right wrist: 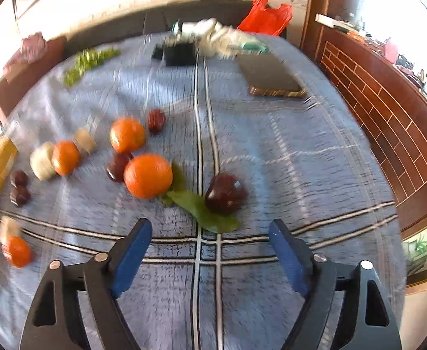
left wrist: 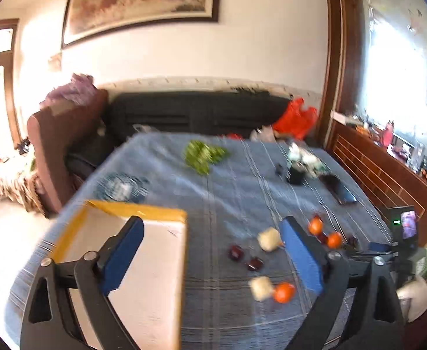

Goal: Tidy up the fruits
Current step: 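Grasp a sugarcane chunk with the left tool while the right tool grasps a tangerine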

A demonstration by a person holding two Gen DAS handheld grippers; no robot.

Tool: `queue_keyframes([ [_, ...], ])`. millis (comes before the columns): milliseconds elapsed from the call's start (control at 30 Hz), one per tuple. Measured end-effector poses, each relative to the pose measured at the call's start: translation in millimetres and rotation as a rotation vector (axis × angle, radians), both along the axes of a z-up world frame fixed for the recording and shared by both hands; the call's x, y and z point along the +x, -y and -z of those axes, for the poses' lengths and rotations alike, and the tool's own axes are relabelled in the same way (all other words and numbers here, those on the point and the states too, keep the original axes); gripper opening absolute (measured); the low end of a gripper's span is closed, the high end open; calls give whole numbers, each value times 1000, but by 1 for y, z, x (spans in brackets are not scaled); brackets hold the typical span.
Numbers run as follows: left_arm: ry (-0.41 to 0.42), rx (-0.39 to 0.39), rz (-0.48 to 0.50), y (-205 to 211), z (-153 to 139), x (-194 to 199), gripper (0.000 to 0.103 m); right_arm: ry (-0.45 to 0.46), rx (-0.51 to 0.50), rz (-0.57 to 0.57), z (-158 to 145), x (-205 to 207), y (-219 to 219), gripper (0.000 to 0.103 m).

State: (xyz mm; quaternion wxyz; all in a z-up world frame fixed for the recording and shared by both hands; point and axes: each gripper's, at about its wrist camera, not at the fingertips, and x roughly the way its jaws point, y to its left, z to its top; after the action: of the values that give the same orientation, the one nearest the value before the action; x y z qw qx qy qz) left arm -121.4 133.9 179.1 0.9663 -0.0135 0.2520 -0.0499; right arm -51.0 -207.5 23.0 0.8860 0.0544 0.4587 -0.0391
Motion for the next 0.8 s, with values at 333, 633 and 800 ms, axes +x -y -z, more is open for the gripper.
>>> queue_keyframes([
  [333,-194,-198,81,-17,60,20,53,35,271,-327,-15,-22,-94,55],
  [633,-203,-220,77,-8,89,26,71,6,318,-425,20,0,-150,55],
  [800,-193,-182,76,3,91,30,77,21,391,-461,23,-3,-152,36],
])
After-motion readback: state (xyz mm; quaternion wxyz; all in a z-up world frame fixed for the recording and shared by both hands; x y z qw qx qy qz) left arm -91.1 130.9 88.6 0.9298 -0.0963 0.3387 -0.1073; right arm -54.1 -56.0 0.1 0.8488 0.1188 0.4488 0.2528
